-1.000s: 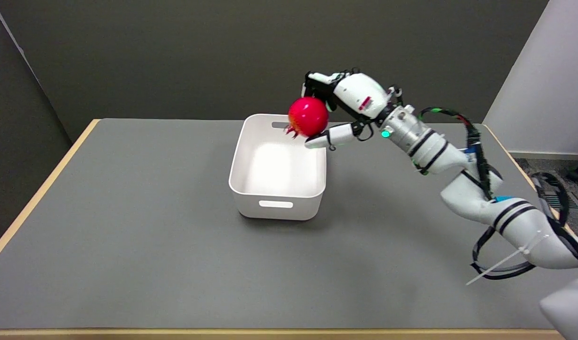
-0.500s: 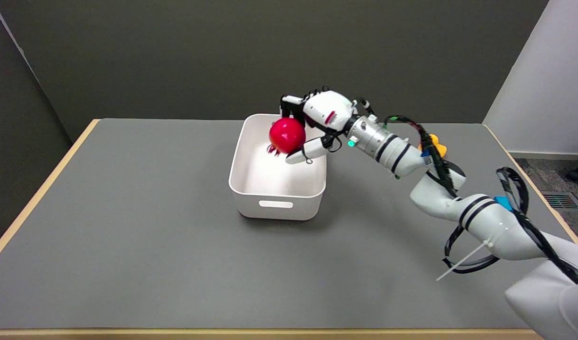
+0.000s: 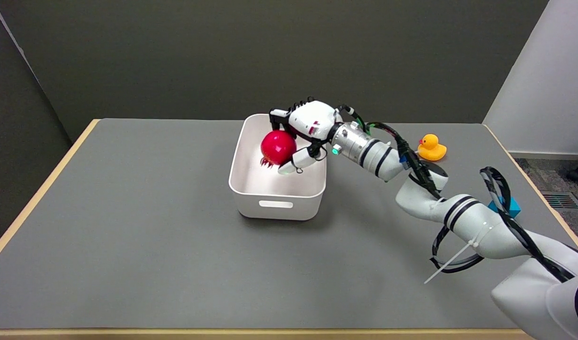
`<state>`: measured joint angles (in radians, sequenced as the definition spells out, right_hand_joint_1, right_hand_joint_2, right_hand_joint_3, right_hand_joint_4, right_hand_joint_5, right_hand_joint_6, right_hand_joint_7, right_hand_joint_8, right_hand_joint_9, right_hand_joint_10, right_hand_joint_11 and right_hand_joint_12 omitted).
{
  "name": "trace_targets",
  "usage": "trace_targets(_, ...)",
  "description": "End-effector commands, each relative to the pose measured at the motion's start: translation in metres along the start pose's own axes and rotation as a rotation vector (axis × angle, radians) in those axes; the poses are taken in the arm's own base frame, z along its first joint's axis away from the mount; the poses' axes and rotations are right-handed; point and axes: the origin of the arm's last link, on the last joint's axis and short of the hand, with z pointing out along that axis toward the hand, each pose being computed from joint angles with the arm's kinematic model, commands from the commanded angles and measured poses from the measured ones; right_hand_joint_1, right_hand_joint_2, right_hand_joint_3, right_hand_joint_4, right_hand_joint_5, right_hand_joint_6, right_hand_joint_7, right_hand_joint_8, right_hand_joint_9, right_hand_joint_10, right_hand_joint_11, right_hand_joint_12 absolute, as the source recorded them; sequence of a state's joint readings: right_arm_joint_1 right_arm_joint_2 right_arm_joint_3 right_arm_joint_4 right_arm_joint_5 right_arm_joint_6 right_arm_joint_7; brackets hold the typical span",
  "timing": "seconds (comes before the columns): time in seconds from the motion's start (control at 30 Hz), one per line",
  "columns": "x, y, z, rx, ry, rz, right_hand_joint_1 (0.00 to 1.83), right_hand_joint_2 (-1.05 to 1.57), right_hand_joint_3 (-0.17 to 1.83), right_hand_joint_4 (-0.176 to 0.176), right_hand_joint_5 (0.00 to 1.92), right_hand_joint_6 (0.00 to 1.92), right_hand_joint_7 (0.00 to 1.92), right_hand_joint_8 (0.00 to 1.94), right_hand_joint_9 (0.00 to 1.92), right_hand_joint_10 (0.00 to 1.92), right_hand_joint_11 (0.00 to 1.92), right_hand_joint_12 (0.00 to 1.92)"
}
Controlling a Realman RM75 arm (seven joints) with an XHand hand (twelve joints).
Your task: Place the pomegranate into the white box.
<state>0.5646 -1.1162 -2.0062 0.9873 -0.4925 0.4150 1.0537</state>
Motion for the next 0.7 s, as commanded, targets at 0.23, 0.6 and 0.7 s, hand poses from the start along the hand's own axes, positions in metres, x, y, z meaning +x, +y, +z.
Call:
trace_targets(0.23,0.009,-0.021,0.003,0.0,-0.003,0.011,0.51,0.59,1.0,0.059,0.07,0.33,0.09,0.1,0.03,0.46,0.08,0.96)
trace_targets(0.6,0.038,-0.031,-0.021,0.04,0.122,0.1,0.35,0.5,0.84,0.034,0.0,0.07,0.0,0.0,0.0,0.0,0.0,0.46)
trace_targets(0.7,0.069,-0.032,-0.042,0.106,0.222,0.177,0.33,0.55,0.72,0.031,0.0,0.07,0.0,0.0,0.0,0.0,0.0,0.45)
